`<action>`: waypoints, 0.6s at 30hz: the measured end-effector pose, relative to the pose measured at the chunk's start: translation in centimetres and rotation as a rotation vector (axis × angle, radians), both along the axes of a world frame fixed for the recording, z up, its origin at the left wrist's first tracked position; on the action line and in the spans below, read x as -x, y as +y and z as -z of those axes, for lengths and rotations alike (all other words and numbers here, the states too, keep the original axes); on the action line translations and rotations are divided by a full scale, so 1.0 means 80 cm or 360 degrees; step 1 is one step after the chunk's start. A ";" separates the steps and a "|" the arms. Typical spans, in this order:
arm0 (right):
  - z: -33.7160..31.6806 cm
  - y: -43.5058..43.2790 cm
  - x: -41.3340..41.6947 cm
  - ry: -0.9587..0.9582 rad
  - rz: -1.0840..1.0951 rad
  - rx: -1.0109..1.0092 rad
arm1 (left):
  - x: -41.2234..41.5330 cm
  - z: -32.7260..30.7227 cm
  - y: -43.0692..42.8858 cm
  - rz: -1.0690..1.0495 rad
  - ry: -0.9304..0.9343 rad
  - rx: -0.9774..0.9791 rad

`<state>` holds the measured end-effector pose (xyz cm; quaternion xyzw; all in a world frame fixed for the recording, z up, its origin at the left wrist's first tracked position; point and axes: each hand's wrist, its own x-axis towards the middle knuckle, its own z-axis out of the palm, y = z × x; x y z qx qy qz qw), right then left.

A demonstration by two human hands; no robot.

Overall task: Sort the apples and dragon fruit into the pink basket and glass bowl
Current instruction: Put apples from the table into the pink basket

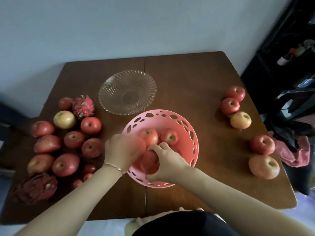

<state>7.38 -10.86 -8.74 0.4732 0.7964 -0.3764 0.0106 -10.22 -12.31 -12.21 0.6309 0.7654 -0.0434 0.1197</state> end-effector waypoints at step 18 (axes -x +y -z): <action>0.015 -0.007 0.013 0.0108 0.0080 0.0534 | -0.043 -0.036 -0.042 0.0326 -0.0695 -0.0176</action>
